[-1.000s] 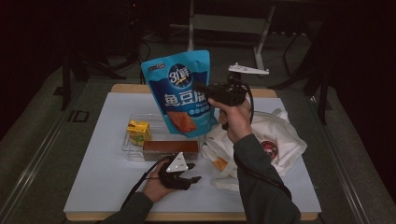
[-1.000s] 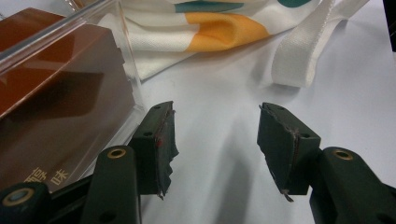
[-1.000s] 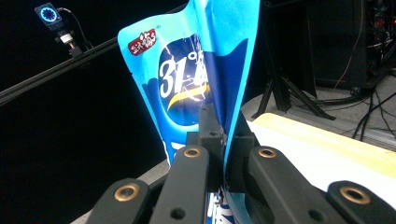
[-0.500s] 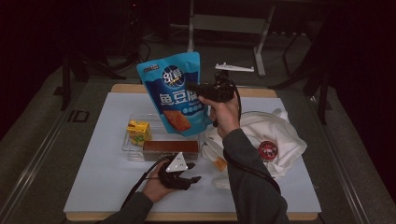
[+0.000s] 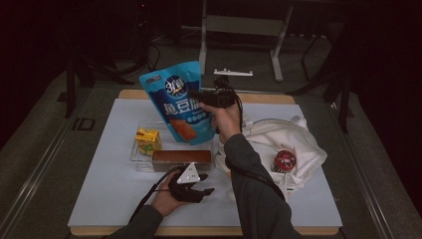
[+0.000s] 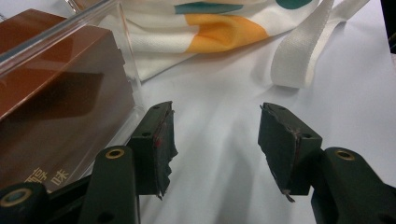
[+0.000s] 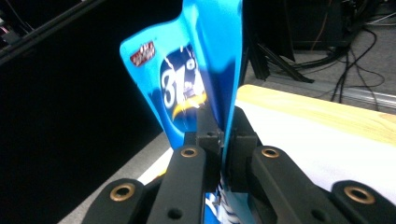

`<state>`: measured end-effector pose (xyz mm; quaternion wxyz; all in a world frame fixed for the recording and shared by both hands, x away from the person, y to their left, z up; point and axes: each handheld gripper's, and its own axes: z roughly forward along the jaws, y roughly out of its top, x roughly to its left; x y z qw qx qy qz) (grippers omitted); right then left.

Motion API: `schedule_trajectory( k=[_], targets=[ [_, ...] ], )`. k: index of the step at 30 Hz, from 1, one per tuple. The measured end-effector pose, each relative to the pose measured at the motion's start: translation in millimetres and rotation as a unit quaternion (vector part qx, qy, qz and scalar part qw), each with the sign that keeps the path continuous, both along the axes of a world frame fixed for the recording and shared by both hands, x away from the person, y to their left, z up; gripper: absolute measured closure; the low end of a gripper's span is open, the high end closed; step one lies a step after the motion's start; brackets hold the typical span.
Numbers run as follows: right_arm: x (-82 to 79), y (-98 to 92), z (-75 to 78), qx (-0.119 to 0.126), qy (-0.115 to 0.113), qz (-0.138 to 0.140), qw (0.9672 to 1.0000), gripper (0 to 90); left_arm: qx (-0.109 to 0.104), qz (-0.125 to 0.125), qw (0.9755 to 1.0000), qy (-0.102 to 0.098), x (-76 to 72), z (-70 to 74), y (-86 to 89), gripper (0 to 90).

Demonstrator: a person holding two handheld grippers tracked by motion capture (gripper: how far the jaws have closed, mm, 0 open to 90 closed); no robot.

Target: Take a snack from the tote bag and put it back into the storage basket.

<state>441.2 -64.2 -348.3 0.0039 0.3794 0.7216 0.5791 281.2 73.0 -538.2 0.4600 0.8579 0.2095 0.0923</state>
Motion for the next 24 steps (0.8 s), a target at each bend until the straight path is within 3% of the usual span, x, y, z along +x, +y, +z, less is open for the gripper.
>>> schedule_trajectory(
  k=[3,8,12,15,24],
  targets=[
    [1.3,9.9,-4.9,-0.020,0.002,-0.004,0.9998,87.0,-0.002,0.000,1.0000,-0.002,-0.3,0.1,0.3,45.6],
    [4.5,18.0,-18.9,-0.021,0.016,-0.005,0.9996,87.2,-0.002,-0.001,1.0000,-0.002,-0.3,0.2,0.5,45.6],
    [4.8,21.6,-32.3,-0.038,0.023,0.003,0.9990,87.0,0.000,-0.001,1.0000,-0.002,-0.3,0.3,0.8,45.6],
    [5.1,14.6,-37.6,-0.030,0.025,0.006,0.9992,86.6,-0.001,0.000,1.0000,-0.002,-0.5,0.3,0.5,45.5],
    [-1.1,-11.0,-42.8,-0.079,0.010,0.016,0.9967,85.0,0.000,0.003,1.0000,-0.001,-0.2,0.1,0.2,45.5]
  ],
)
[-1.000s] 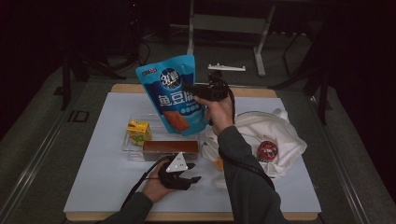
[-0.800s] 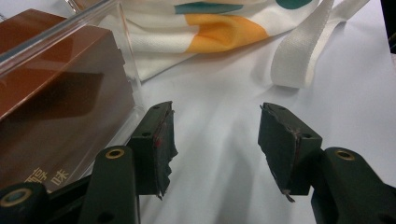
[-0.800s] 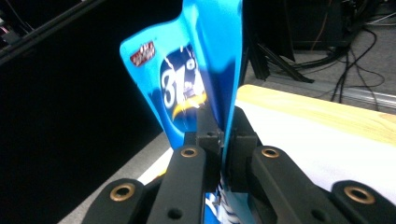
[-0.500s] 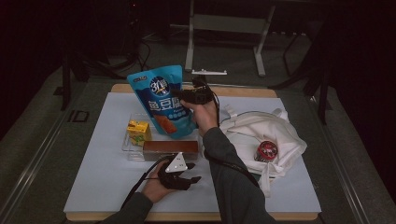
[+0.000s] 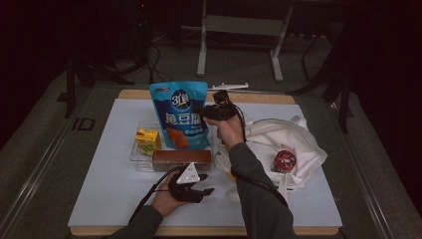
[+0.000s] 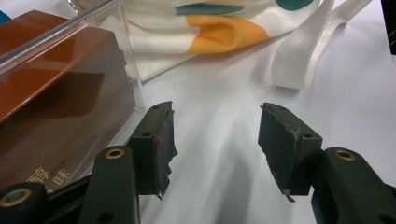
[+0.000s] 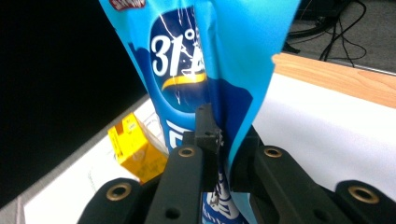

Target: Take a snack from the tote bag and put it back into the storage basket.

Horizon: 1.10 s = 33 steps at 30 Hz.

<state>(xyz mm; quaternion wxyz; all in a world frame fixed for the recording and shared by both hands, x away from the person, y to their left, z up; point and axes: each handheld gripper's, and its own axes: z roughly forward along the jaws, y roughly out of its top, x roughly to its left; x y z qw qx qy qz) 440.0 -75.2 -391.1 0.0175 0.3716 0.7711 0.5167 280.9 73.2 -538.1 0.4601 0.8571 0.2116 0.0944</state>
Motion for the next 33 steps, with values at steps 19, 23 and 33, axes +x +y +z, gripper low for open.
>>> schedule_trajectory(
  k=[19,23,33],
  targets=[
    [-18.1,-30.5,-6.1,-0.116,-0.033,0.058,0.9910,63.0,0.000,0.000,1.0000,0.001,0.2,-0.1,-0.1,45.4],
    [-21.5,-38.8,-9.2,-0.136,-0.037,0.063,0.9880,62.6,0.002,0.000,1.0000,0.000,0.1,-0.2,-0.4,45.4],
    [-19.2,-48.8,-18.7,-0.142,-0.026,0.056,0.9880,73.7,0.002,-0.003,1.0000,0.002,0.2,-0.3,-0.7,45.1]
  ],
)
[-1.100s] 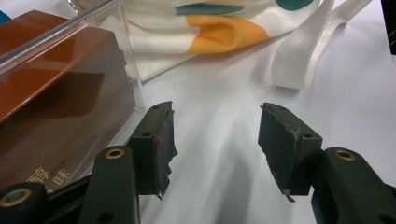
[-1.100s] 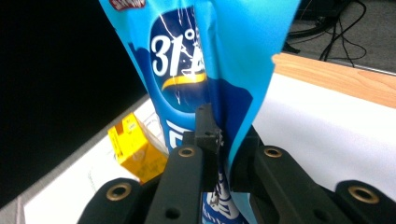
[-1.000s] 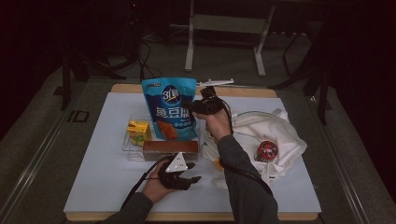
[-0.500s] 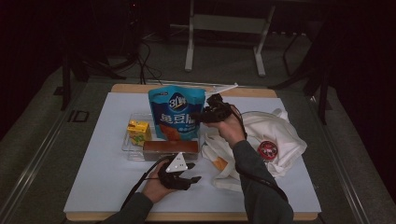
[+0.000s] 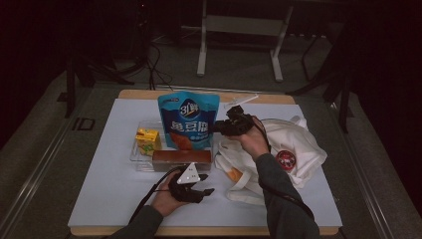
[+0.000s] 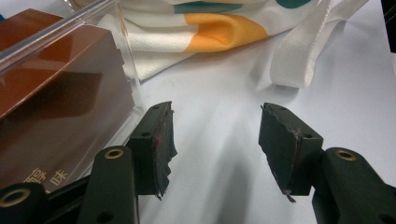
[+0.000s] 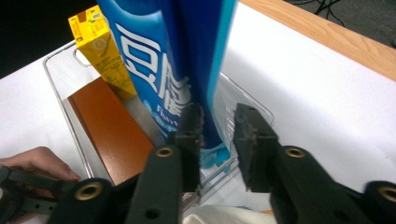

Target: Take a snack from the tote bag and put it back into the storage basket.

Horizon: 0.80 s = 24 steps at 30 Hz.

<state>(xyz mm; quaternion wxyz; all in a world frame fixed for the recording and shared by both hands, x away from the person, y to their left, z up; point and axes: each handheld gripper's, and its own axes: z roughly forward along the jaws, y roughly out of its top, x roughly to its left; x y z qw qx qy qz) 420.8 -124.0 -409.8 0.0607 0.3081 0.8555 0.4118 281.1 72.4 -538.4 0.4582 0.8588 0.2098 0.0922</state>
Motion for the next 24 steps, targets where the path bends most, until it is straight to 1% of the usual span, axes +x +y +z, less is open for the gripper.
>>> schedule_trajectory(
  k=[1,2,5,7,11,16,24],
  targets=[
    [0.1,0.6,-1.5,-0.004,0.000,-0.003,1.0000,74.5,0.000,0.000,1.0000,0.000,0.0,0.0,0.1,45.1],
    [-0.1,4.0,-5.8,-0.014,0.002,0.001,0.9999,77.4,0.000,0.000,1.0000,0.000,0.0,0.0,0.1,45.0],
    [-0.1,9.4,-9.7,-0.033,0.002,-0.003,0.9995,84.6,0.001,0.000,1.0000,0.000,-0.1,0.1,0.1,45.0],
    [0.5,11.8,-12.0,-0.045,0.003,-0.004,0.9990,87.2,0.001,0.000,1.0000,-0.001,-0.1,0.1,0.0,45.0],
    [0.1,14.2,-13.4,-0.045,0.003,-0.004,0.9990,88.7,-0.001,0.000,1.0000,0.001,0.1,0.0,0.2,44.8],
    [0.9,16.0,-14.3,-0.038,0.009,-0.005,0.9992,89.6,-0.001,0.001,1.0000,0.001,0.4,0.0,0.3,44.6],
    [4.2,26.8,-16.0,-0.031,0.013,-0.009,0.9994,89.7,-0.002,0.000,1.0000,0.002,0.6,0.0,0.5,44.4]
  ],
)
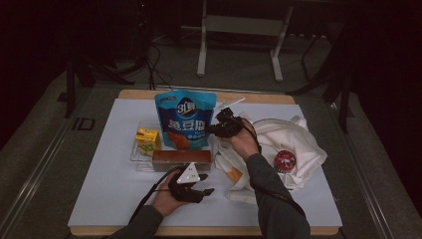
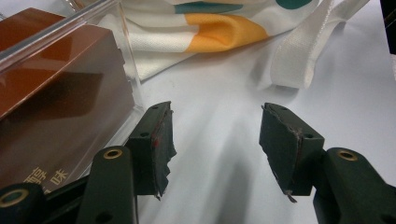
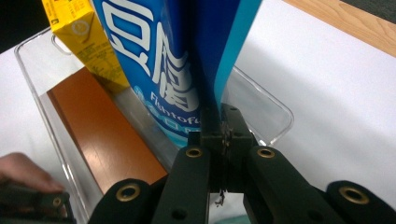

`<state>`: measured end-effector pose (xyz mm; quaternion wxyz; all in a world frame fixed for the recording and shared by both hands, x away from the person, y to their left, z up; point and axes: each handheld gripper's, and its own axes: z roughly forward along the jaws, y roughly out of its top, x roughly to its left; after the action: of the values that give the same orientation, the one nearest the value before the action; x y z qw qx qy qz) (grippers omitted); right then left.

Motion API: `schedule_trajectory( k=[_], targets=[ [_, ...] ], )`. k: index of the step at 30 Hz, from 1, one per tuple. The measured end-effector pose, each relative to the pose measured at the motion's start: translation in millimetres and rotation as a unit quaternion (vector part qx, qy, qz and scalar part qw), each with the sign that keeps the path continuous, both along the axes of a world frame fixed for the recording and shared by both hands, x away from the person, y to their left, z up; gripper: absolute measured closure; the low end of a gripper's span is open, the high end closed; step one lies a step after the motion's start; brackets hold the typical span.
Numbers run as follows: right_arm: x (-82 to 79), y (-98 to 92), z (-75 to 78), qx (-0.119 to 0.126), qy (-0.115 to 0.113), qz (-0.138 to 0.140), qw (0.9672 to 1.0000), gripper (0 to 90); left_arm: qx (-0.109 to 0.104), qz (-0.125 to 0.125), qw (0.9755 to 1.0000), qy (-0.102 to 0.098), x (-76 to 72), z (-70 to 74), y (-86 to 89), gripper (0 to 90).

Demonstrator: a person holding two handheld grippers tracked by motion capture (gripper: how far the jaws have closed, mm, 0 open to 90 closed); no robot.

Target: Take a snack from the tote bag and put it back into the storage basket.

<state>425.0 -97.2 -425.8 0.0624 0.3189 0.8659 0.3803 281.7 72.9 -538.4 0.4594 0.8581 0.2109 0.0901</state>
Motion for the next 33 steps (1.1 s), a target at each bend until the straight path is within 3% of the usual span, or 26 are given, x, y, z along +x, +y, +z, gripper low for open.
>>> schedule_trajectory(
  k=[12,19,25,33],
  targets=[
    [0.7,26.5,-1.6,0.007,0.006,0.006,0.9999,89.6,0.001,0.000,1.0000,0.000,-0.2,0.1,0.0,44.4],
    [-0.4,50.0,-0.4,-0.003,-0.013,-0.002,0.9999,89.8,0.000,-0.002,1.0000,-0.001,-0.2,0.1,0.1,44.4],
    [-0.2,54.9,2.1,0.005,-0.031,-0.014,0.9994,89.8,-0.001,-0.002,1.0000,-0.001,0.0,0.1,0.1,44.4],
    [0.2,53.9,0.1,-0.016,-0.038,-0.028,0.9988,88.8,0.000,-0.001,1.0000,-0.001,-0.2,0.1,0.1,44.4]
  ],
)
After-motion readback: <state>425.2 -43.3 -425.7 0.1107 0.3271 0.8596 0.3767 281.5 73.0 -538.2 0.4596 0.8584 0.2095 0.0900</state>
